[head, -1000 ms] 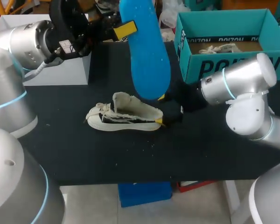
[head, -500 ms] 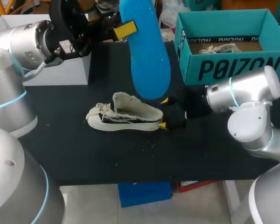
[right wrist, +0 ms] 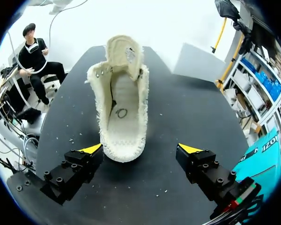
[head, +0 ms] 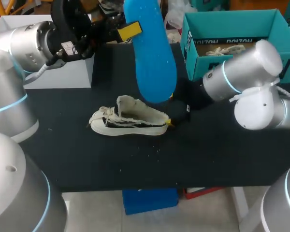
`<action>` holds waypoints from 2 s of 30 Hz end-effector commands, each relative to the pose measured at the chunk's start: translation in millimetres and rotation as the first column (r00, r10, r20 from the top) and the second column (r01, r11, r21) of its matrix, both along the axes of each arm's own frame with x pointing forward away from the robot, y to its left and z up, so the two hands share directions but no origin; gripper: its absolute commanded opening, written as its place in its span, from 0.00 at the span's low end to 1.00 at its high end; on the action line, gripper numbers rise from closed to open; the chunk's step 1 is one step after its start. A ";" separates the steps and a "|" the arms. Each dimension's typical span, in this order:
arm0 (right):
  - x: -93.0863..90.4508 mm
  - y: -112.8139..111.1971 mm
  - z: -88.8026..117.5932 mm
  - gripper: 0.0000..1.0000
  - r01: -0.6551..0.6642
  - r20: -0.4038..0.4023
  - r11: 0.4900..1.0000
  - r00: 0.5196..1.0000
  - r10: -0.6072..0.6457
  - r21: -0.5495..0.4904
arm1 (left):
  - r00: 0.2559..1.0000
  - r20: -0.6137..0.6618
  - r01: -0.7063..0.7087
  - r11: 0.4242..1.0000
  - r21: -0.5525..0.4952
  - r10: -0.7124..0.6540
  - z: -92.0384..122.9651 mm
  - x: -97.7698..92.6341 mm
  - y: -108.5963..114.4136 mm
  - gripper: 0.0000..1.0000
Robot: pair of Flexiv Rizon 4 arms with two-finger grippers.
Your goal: Take the shoe out of the shoebox, open the shoe tongue, remove and reinsert the insole, then place the shoe into the shoebox
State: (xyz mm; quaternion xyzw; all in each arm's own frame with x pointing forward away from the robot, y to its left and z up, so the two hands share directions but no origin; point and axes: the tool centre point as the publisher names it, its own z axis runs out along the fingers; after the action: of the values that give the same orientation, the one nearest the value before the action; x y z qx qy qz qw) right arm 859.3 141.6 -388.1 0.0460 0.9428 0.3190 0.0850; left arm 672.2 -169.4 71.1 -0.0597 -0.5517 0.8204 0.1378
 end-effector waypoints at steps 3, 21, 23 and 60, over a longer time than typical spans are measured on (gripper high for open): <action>5.7 22.3 6.8 1.00 -0.014 -0.018 0.788 1.000 0.003 -0.615 | 1.000 0.001 -0.001 1.000 -0.002 0.001 -1.3 -0.4 -0.8 0.00; 22.7 73.0 4.6 1.00 -0.115 -0.068 0.645 0.993 0.097 -0.756 | 1.000 0.001 -0.001 1.000 -0.002 0.001 -1.3 -0.4 -0.8 0.00; 23.8 78.1 4.6 1.00 -0.119 -0.073 0.641 0.992 0.099 -0.758 | 1.000 0.001 -0.001 1.000 -0.002 0.001 -1.3 -0.4 -0.8 0.00; 25.6 93.3 -17.8 0.00 -0.164 -0.162 0.707 0.984 0.070 -0.688 | 1.000 0.001 -0.001 1.000 -0.002 0.001 -1.3 -0.4 -0.8 0.00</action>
State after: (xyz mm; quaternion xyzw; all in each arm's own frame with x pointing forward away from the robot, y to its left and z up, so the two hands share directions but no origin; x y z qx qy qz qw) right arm 884.7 234.8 -405.7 -0.0300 0.9977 -0.0584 0.0172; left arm 672.2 -169.4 71.1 -0.0597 -0.5517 0.8204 0.1378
